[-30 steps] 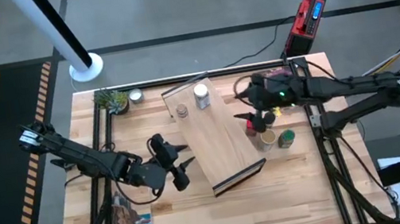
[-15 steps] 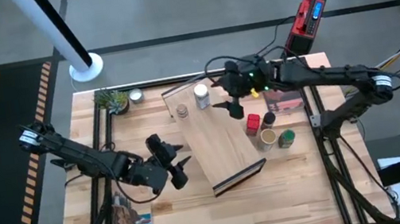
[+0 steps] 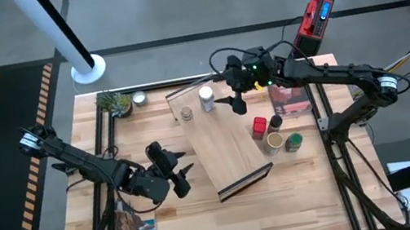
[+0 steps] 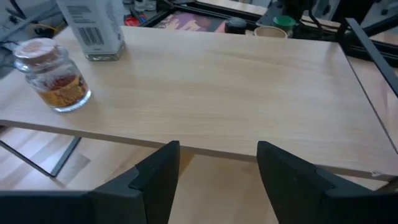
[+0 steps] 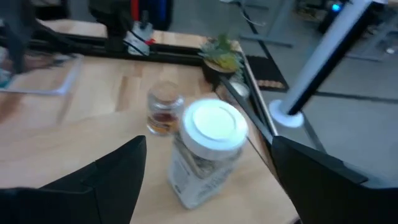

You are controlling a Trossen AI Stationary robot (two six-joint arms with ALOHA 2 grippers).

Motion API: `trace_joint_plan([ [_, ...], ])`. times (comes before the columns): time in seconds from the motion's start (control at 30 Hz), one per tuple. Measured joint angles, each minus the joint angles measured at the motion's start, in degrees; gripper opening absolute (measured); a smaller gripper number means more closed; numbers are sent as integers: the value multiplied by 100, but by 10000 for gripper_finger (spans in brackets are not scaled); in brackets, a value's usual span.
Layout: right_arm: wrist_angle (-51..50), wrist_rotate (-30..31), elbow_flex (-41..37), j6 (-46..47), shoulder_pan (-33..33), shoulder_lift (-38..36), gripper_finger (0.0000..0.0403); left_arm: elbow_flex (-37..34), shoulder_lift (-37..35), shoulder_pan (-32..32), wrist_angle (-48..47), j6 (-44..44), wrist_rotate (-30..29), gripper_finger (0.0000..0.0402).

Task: Shelf spices
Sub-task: Remove the white seasoning bottle from the shelf

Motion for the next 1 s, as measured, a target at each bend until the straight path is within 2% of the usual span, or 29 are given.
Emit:
trace_joint_plan([
  [0.13, 29, -547, 0, 178, -176, 77, 321, 0, -2, -2, 2, -65, -28, 204],
  [0.3, 289, -643, 0, 254, -286, 254, 316, -2, -2, -26, 5, -89, -49, 204],
  [0.43, 648, -1157, 0, 458, -368, 478, 316, -2, -2, -26, 8, -78, -85, 204],
  [0.57, 825, -1182, 0, 495, -418, 723, 318, -2, -2, -26, 8, -20, -91, 204],
  [0.7, 1144, -1506, 0, 626, -450, 915, 314, -2, -2, -26, 7, 5, -89, 204],
  [1.0, 1681, -1817, 25, 768, -469, 1191, 302, -37, 0, -26, 9, -4, -83, 204],
])
